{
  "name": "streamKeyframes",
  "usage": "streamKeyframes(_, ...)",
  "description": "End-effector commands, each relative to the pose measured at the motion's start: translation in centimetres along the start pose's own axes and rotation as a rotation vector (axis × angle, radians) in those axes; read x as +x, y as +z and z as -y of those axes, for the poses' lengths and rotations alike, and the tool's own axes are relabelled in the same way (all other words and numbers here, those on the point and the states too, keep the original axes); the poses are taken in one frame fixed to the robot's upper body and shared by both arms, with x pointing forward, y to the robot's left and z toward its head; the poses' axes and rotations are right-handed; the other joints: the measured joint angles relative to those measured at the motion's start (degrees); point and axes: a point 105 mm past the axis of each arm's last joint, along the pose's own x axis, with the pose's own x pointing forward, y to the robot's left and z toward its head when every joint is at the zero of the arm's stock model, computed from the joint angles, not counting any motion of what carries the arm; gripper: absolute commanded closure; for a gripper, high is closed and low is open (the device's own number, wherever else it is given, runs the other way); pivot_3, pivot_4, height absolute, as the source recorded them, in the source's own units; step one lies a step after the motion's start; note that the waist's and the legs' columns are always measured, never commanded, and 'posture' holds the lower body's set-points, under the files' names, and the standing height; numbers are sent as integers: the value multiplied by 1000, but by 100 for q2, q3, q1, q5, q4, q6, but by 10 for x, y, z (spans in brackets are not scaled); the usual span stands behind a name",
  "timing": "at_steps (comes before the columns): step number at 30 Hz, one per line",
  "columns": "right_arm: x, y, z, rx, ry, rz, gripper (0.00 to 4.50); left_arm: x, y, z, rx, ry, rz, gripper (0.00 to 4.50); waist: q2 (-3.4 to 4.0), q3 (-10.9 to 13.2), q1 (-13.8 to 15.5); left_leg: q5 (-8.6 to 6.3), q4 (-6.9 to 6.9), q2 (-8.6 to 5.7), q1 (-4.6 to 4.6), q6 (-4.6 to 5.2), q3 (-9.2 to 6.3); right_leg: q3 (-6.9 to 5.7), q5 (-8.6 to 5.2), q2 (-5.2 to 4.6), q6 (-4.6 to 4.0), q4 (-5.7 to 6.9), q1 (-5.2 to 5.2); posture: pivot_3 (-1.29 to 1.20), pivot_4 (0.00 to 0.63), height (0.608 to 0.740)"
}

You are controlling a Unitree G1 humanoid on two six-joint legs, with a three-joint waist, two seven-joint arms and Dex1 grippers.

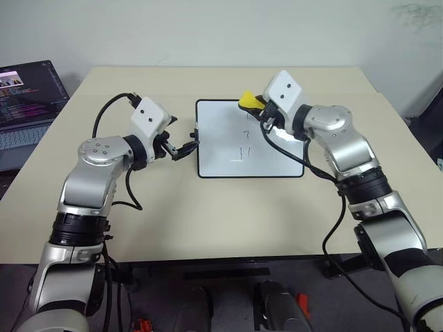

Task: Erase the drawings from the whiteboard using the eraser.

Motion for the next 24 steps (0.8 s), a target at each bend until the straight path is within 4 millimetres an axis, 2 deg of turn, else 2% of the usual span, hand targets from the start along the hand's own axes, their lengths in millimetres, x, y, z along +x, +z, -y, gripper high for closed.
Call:
streamKeyframes(1, 7, 18, 10, -56, -35, 60, 3643, -8, 17, -7, 36, 49, 46, 0, 0, 0, 2, 0, 0, 0, 0, 0, -1, 0, 0, 0, 0, 0, 0, 0, 150, 740)
streamKeyframes(7, 19, 13, 12, -84, -29, 53, 3643, -6, 13, -1, -9, 73, 43, 0, -1, 0, -2, 0, 0, 0, 0, 0, -3, -3, 0, 0, 0, 1, 1, 0, 150, 740)
streamKeyframes(24, 28, 8, 8, -144, -10, 53, 3643, 4, 19, 16, -45, 39, 75, 0, 0, 0, -5, 0, -2, 0, 1, 0, -4, -3, 1, 1, -1, 3, 0, 0, 150, 740)
